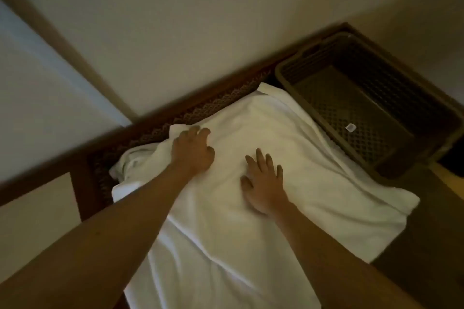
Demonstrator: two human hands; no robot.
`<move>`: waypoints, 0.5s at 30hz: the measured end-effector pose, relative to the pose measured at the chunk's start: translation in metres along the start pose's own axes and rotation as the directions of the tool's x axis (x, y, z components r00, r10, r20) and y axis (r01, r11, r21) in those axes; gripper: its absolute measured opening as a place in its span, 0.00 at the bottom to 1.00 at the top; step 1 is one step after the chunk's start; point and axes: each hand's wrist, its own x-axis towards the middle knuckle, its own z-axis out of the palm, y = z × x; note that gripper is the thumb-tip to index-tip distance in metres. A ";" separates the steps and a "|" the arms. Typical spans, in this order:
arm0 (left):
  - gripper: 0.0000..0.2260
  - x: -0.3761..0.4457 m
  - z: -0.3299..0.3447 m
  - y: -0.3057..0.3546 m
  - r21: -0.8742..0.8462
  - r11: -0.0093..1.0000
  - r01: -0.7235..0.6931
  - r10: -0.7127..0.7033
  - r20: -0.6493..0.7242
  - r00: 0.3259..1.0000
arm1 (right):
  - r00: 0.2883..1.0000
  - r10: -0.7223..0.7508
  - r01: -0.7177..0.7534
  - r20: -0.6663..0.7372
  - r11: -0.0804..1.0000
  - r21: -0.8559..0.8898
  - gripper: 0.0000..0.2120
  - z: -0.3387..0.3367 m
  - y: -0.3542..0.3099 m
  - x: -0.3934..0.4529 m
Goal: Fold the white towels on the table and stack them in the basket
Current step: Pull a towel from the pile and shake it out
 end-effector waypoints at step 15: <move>0.10 -0.016 -0.001 -0.029 0.003 0.998 0.065 -0.062 -0.260 0.964 | 0.980 0.088 -0.079 0.177 0.995 -0.060 0.30 0.028 0.007 0.019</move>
